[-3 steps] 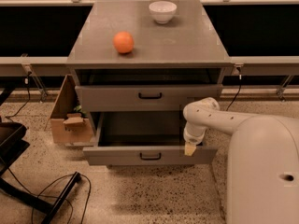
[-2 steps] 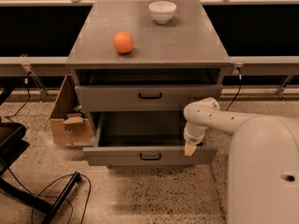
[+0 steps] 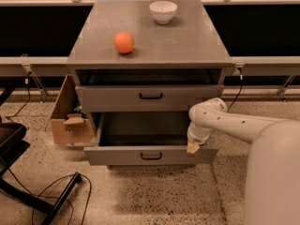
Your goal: Open middle drawer
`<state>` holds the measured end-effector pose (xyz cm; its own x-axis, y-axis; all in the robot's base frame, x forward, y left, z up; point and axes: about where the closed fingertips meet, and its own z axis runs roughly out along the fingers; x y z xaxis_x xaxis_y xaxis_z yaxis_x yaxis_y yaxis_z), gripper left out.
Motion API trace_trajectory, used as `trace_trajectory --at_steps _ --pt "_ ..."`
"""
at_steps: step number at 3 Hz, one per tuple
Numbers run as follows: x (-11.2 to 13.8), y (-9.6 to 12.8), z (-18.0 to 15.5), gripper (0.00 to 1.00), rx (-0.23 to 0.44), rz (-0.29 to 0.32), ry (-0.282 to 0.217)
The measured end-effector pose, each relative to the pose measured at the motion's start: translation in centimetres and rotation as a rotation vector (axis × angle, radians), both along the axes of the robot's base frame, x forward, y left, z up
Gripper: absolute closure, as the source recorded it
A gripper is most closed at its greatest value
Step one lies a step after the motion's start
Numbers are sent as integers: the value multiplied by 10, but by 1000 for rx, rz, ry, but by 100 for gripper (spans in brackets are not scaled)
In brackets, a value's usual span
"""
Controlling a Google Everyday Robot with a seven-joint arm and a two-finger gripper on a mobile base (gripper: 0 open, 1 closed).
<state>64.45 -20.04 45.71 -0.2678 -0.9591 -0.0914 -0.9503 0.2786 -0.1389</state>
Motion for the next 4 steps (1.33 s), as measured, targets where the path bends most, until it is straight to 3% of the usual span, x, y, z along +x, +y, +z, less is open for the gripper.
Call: trace_trajectory --at_steps 2,3,4 --pt "-11 -3 7 100 -14 -9 -1" --pt "-37 -13 23 100 -47 -24 -3" --pt "-99 -53 78 100 -126 -120 -50"
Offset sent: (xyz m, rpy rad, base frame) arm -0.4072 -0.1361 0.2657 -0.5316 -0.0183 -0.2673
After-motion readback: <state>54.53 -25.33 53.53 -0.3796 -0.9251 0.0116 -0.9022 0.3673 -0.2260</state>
